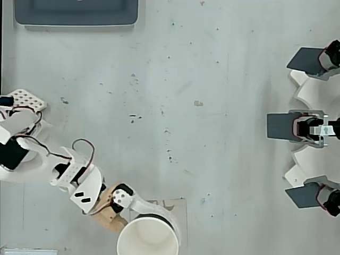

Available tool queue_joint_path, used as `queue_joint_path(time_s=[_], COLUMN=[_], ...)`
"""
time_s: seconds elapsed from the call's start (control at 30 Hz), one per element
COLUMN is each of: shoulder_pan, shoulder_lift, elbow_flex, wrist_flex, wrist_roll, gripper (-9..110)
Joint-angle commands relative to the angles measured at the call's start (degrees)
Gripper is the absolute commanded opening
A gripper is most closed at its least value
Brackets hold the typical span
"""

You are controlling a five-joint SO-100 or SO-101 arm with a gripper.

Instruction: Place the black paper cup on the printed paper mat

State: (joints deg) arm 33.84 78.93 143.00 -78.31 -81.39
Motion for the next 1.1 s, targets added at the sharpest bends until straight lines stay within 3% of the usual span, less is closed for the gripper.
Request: queue_joint_path(time_s=[0.0,0.43,1.07], shoulder_pan=[1.23,2.81,3.43], shoulder_lift=[-2.29,-16.44,-28.74], elbow_flex=[-5.27,-13.62,-23.91], wrist_flex=[-2.11,-8.96,-9.76], wrist_roll=[0.53,0.62,1.14], gripper=[14,13,13])
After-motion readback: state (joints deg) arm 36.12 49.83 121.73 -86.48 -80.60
